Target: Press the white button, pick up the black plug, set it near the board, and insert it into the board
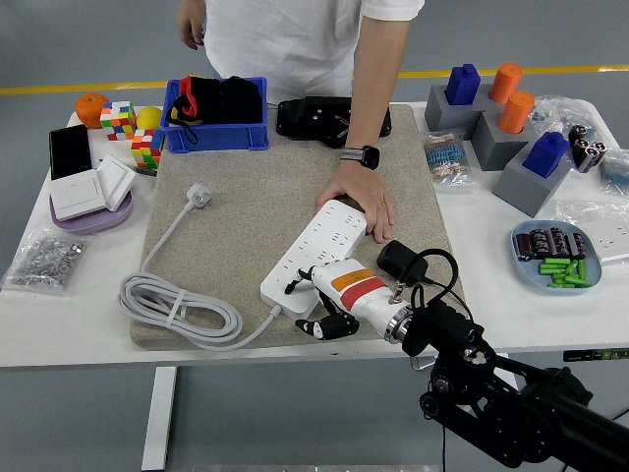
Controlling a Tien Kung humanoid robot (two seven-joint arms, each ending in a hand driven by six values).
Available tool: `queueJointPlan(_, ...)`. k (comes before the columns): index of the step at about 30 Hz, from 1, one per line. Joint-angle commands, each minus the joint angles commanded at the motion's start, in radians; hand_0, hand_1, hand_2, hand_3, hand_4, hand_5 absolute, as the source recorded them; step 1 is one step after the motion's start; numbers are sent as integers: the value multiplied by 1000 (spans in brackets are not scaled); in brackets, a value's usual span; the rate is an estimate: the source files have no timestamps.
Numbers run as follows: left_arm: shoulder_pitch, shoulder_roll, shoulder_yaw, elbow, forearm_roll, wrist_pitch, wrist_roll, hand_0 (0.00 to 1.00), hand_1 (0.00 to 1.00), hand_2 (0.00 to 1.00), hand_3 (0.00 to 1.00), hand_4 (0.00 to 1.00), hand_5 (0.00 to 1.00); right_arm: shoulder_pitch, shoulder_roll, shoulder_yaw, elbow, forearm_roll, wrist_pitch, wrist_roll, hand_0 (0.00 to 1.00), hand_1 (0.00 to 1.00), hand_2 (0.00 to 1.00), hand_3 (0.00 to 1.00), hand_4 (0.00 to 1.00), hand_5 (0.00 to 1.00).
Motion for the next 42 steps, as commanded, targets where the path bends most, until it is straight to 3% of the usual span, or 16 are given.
queueJointPlan(22, 1, -1, 0, 0, 2, 0, 0, 690, 637, 613, 637, 562, 181, -3, -7, 5, 41, 26, 7, -2, 126, 69, 93, 665, 813, 262)
queueJointPlan(42, -1, -3, -1, 0, 5, -1, 0, 690, 637, 612, 637, 562, 183, 6, -4, -1, -4, 24, 2, 7, 128, 67, 94, 661, 811, 261)
